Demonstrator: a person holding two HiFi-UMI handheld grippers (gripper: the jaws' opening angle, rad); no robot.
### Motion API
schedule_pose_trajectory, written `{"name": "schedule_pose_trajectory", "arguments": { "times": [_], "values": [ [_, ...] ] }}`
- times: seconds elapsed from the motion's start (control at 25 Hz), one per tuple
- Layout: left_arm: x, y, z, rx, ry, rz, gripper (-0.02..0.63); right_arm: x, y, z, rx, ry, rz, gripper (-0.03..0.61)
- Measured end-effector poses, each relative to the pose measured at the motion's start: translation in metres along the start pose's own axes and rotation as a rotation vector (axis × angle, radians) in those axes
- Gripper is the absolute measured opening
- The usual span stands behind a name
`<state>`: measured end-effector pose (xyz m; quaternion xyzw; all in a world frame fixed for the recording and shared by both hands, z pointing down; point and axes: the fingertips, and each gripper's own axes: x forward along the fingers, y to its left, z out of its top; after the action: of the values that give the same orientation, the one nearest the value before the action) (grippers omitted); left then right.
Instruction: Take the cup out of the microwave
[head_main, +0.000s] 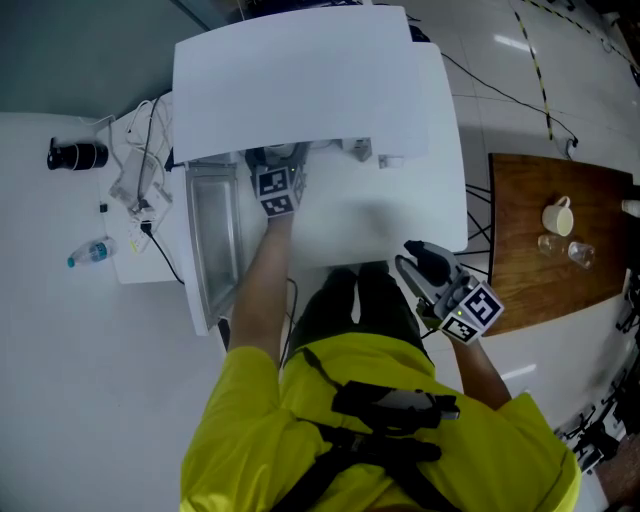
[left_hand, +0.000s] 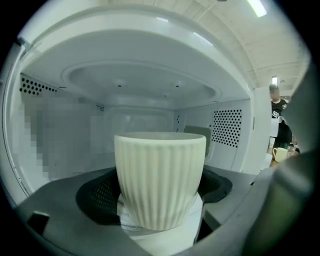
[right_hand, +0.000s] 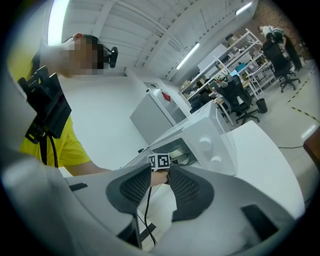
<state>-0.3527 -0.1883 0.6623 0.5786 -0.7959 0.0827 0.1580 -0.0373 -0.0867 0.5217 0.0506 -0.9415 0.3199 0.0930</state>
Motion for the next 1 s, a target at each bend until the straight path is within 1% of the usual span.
{"name": "schedule_pose_trajectory", "arguments": {
  "times": [0.2, 0.32, 0.44, 0.52, 0.6, 0.72, 0.88, 1.0],
  "values": [
    [-0.024, -0.008, -0.005, -0.007, -0.02, -0.011, 0.445, 0.008, 0.001, -0.005, 0.0, 0.01, 0.007, 0.124],
    [-0.05, -0.019, -0.006, -0.001, -0.02, -0.03, 0.445, 0.009, 0.001, -0.006, -0.002, 0.0, -0.004, 0.124],
    [-0.084, -0.04, -0.004, -0.003, -0.024, -0.074, 0.445, 0.004, -0.006, -0.006, -0.001, -0.022, -0.039, 0.124],
    [-0.106, -0.061, -0.009, 0.001, -0.012, -0.112, 0.445, -0.003, -0.016, -0.005, -0.002, -0.04, -0.067, 0.124],
    [-0.122, -0.086, -0.02, 0.005, 0.013, -0.156, 0.445, -0.011, -0.028, -0.003, -0.002, -0.055, -0.091, 0.124],
    [-0.132, -0.131, -0.042, 0.023, 0.064, -0.254, 0.445, -0.027, -0.043, -0.004, 0.006, -0.085, -0.145, 0.124],
    [-0.122, -0.196, -0.078, 0.077, 0.102, -0.391, 0.445, -0.056, -0.06, -0.007, 0.018, -0.129, -0.221, 0.124],
    [-0.099, -0.245, -0.093, 0.111, 0.128, -0.48, 0.445, -0.083, -0.072, -0.009, 0.034, -0.158, -0.294, 0.124]
  ]
}}
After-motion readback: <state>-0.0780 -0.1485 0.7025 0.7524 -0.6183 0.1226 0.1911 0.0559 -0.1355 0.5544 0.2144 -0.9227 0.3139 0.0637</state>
